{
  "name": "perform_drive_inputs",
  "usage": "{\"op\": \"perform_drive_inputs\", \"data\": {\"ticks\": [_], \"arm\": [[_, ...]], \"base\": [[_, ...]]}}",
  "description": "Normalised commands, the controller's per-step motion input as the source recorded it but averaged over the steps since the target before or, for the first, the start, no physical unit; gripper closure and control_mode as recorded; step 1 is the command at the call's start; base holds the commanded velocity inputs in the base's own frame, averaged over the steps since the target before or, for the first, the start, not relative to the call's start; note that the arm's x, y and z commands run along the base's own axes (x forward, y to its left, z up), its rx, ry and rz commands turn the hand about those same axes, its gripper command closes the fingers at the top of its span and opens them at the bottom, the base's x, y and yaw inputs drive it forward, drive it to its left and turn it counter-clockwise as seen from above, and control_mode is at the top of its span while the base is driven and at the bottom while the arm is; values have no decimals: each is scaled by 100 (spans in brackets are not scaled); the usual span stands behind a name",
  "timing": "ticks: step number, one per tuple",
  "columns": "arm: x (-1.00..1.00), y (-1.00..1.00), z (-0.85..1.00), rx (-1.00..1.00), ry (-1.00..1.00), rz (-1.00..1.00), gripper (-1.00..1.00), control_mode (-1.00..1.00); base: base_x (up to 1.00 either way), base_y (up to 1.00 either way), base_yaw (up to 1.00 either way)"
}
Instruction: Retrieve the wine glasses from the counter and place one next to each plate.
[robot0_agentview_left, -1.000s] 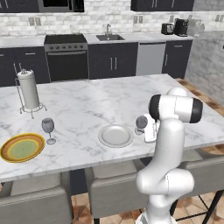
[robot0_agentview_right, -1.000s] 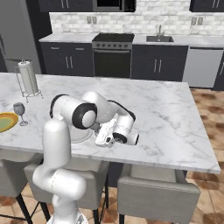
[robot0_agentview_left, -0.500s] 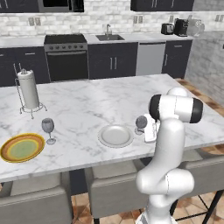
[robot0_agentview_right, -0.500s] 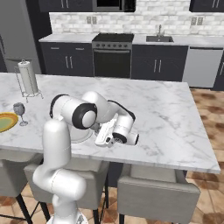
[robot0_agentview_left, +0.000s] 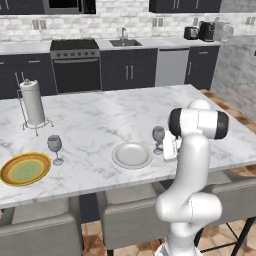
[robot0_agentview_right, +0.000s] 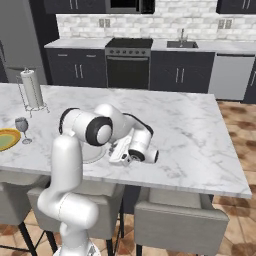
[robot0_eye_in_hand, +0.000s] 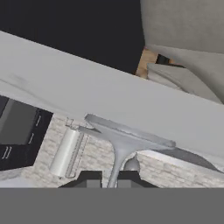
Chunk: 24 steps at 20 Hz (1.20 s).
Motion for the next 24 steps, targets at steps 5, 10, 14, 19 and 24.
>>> {"op": "perform_drive_inputs", "data": {"ticks": [5,10,14,19,24], "arm": [[15,0,-37,0,4,0,100,-100],[3,-7,-36,0,0,0,-100,-100],[0,-12,-21,0,0,0,-100,-100],[0,-11,-8,1,0,1,-100,-100],[0,-19,-7,4,0,0,-100,-100]], "base": [[0,0,0],[0,0,0],[0,0,0],[0,0,0],[0,0,0]]}}
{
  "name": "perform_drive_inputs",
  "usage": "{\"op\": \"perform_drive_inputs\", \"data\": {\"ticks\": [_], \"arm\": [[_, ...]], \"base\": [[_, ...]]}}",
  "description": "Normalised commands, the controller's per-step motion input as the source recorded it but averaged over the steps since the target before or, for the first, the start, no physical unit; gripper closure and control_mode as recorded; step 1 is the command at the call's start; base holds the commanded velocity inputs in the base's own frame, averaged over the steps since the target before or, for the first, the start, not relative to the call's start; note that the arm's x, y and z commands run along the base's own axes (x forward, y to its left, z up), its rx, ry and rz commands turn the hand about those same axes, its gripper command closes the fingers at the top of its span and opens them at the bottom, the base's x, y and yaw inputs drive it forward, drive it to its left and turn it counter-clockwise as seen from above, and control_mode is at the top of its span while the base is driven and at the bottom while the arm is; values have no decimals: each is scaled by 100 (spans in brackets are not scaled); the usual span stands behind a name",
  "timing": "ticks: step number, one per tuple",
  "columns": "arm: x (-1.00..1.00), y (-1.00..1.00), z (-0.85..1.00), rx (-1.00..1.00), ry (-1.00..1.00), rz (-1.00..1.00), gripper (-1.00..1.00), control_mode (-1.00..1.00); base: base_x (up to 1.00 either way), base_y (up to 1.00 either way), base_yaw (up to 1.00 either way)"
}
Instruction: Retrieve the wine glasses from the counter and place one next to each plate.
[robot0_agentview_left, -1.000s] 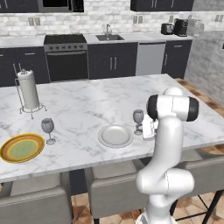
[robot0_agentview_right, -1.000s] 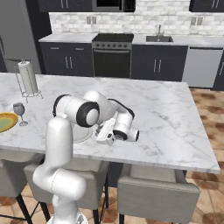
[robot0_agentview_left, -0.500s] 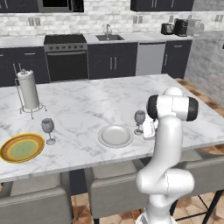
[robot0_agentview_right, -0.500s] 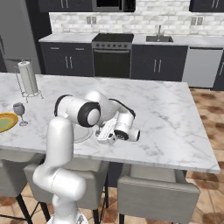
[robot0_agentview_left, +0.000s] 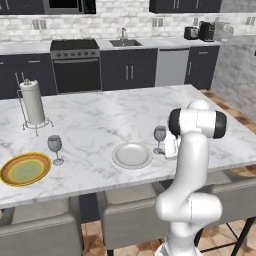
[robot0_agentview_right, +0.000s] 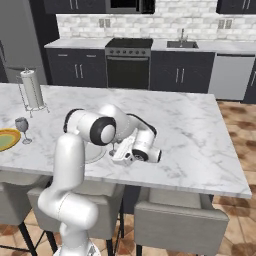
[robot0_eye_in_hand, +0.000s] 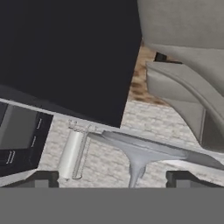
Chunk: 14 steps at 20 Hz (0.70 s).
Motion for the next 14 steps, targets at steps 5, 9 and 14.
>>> {"op": "perform_drive_inputs", "data": {"ticks": [5,9,14], "arm": [[0,-45,0,7,1,-2,-100,-100],[-14,-33,17,11,-7,-4,-100,-100],[-47,-15,81,17,-36,-1,-100,-100]], "base": [[0,0,0],[0,0,0],[0,0,0]]}}
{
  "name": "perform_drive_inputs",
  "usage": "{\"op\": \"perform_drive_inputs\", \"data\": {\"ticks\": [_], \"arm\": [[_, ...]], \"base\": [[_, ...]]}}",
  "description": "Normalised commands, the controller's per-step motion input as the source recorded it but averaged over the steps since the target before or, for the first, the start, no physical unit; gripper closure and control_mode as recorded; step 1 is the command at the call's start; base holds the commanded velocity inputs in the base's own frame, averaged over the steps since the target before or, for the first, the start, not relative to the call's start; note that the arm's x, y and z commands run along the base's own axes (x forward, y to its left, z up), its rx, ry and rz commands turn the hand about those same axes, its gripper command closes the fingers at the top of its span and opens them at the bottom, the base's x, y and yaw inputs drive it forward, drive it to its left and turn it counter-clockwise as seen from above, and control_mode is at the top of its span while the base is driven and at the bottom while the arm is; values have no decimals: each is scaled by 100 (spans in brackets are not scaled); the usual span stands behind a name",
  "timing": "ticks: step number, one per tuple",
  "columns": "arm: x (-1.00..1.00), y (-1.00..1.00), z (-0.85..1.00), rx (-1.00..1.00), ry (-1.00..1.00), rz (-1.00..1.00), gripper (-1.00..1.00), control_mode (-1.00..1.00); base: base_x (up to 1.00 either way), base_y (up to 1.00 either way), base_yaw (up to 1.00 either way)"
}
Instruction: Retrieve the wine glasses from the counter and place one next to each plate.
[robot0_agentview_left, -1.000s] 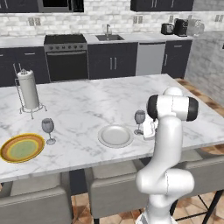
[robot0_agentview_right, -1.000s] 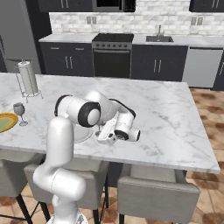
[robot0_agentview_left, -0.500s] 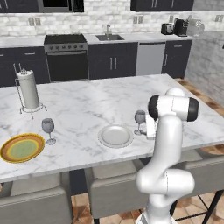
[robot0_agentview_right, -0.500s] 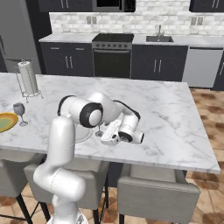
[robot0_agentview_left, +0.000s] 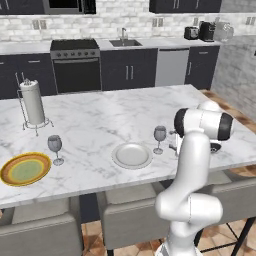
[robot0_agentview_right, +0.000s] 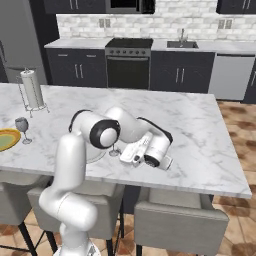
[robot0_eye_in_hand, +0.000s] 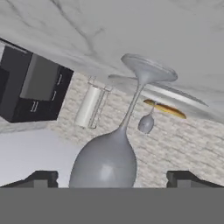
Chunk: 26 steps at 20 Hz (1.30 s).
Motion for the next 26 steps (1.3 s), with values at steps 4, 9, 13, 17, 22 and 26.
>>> {"op": "perform_drive_inputs", "data": {"ticks": [4,9,13,17,22,26], "arm": [[-39,0,100,22,-39,0,-100,-100],[-49,0,100,26,-25,1,-100,-100],[-70,5,100,24,-28,5,-100,-100],[-57,1,100,22,-27,6,-100,-100],[-60,0,100,17,-33,8,-100,-100],[-72,3,100,9,-34,6,-100,-100]], "base": [[0,0,0],[0,0,0],[0,0,0],[0,0,0],[0,0,0],[0,0,0]]}}
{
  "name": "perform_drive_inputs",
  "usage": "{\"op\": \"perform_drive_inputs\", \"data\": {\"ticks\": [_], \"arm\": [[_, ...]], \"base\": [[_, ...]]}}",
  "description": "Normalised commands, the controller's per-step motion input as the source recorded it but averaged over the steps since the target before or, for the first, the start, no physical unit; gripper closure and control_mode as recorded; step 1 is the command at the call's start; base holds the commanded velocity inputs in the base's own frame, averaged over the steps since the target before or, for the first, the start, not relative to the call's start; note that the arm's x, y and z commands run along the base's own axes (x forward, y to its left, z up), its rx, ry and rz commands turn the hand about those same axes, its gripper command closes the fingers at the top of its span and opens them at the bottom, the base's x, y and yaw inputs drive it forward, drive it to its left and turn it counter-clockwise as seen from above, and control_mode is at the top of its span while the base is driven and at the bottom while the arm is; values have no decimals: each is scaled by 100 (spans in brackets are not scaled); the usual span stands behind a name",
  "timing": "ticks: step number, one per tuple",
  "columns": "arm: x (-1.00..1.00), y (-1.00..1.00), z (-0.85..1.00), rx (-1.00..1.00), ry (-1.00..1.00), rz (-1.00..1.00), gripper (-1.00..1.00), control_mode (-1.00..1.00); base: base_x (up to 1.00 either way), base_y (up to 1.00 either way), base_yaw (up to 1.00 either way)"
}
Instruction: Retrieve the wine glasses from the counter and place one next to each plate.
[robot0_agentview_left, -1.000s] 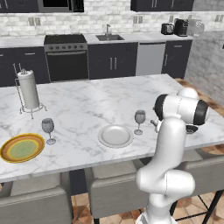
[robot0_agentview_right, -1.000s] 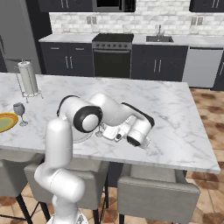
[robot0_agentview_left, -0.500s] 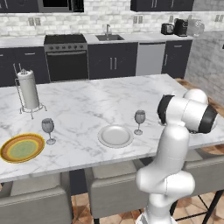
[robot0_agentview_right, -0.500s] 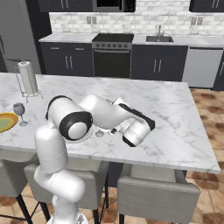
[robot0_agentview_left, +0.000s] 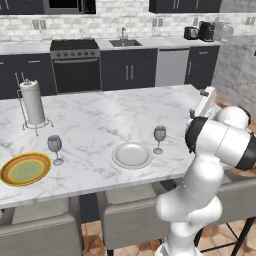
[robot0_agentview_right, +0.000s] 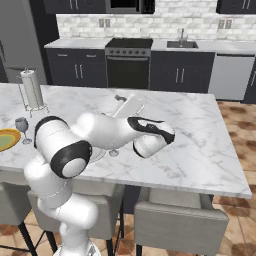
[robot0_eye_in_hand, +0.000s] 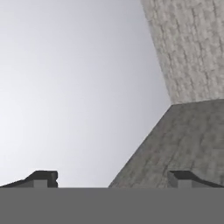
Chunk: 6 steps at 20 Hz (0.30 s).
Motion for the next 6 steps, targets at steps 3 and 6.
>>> {"op": "perform_drive_inputs", "data": {"ticks": [3,6], "arm": [[-100,0,77,0,-47,0,-100,-100],[-100,2,70,-1,-48,-1,-100,-100]], "base": [[0,0,0],[0,0,0]]}}
